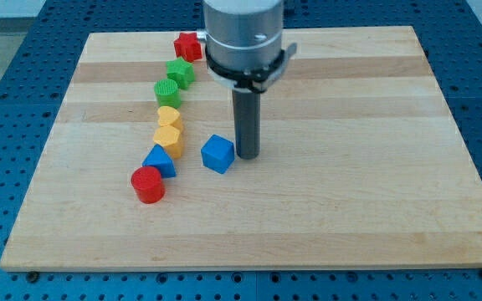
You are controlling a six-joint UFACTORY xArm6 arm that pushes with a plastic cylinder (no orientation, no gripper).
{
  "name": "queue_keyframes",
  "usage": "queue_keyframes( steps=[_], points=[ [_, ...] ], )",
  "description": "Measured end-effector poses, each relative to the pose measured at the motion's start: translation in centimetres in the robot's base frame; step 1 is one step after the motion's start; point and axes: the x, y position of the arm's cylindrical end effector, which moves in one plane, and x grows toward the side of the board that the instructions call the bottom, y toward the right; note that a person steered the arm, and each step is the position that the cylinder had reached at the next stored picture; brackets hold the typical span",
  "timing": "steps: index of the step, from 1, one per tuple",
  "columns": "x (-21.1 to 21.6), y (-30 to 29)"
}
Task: Slide the cube near to the red circle
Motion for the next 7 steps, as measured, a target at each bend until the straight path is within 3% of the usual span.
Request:
queue_keyframes(
  steps=[1, 3, 5, 7],
  points=[
    [-1.7, 1.5],
    [-4.7, -6.2],
    [2.3, -5.6],
    [1.9, -2.6]
  ],
)
